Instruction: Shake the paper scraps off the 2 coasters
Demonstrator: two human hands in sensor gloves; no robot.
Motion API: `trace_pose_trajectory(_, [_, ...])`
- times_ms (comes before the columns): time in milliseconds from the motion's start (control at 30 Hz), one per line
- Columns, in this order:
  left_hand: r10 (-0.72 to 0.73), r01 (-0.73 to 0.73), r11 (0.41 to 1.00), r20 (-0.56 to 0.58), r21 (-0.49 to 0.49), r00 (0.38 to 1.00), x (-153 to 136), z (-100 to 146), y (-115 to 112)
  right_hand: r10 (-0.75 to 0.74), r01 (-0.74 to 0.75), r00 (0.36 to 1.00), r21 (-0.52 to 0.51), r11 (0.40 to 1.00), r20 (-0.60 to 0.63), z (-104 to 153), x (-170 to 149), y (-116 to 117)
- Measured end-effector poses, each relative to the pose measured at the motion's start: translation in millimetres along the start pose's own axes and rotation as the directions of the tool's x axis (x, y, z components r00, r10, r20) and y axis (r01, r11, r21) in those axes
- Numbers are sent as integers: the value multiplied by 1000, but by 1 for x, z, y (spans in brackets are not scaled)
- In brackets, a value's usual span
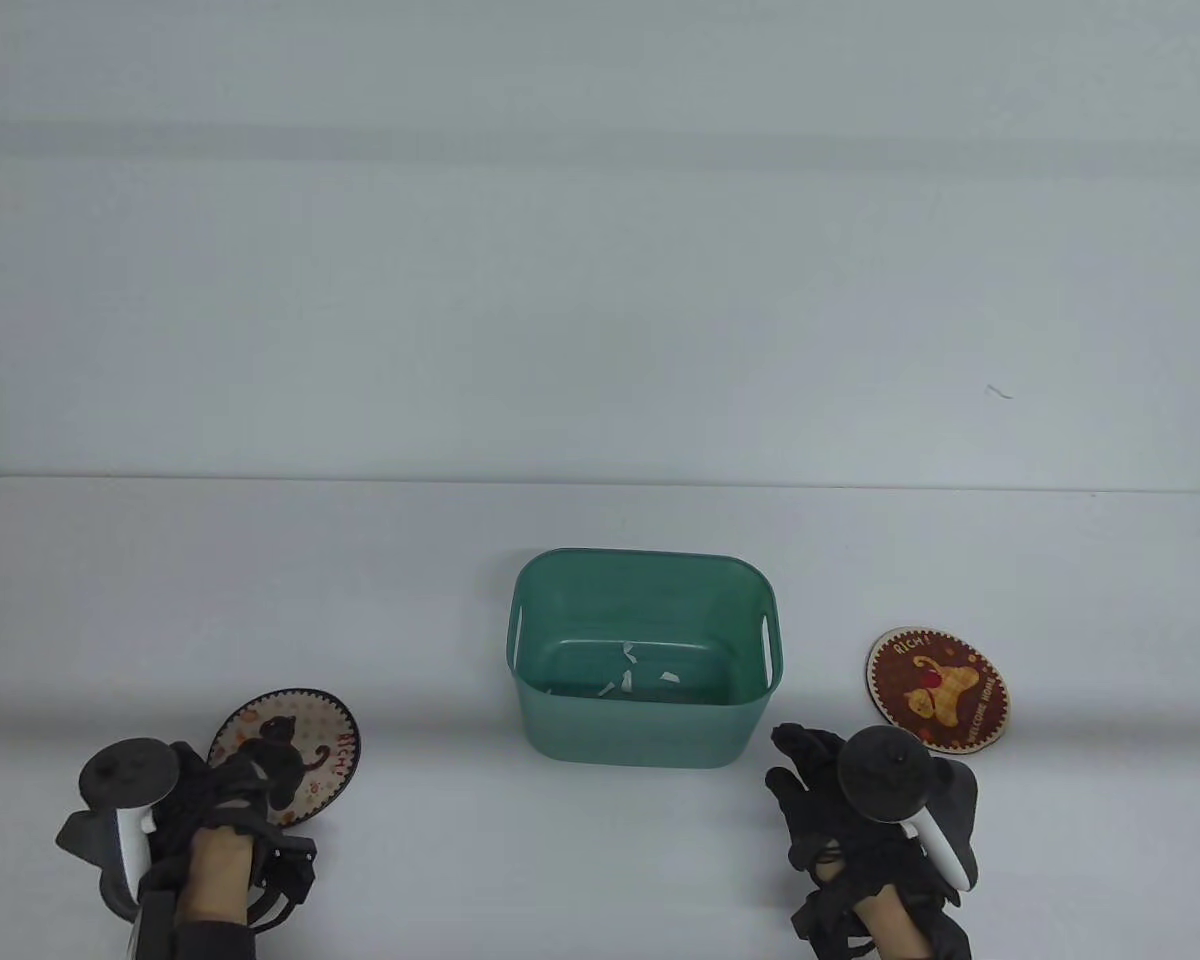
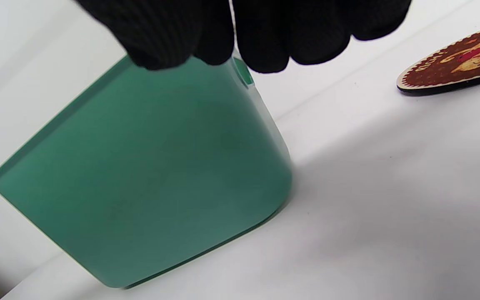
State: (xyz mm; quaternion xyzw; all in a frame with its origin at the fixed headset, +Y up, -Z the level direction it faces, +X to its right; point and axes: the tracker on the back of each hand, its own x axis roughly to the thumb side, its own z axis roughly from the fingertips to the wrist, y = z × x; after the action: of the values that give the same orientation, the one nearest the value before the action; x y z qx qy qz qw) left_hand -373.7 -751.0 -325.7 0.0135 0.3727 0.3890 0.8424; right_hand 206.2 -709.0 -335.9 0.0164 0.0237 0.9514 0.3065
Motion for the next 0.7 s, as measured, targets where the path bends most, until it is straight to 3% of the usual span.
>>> trace_pose_trajectory(167, [81, -75, 996, 155, -43, 985, 28, 15, -9, 3, -3, 1000, 4, 1000, -6, -1, 0, 1])
trace_pose_trajectory(367, [83, -36, 992, 407, -123, 910, 70, 50, -41, -29, 29, 999, -13, 1000, -20, 0, -4, -2])
trace_pose_trajectory(533, [29, 82, 983, 574, -167, 818, 90, 78, -69, -66, 66, 997, -20, 998, -31, 1, -7, -1])
trace_pose_trajectory(700, [-11, 209, 954, 672, -215, 740, 98, 96, -94, -65, 66, 997, 12, 998, -38, -1, -8, 4])
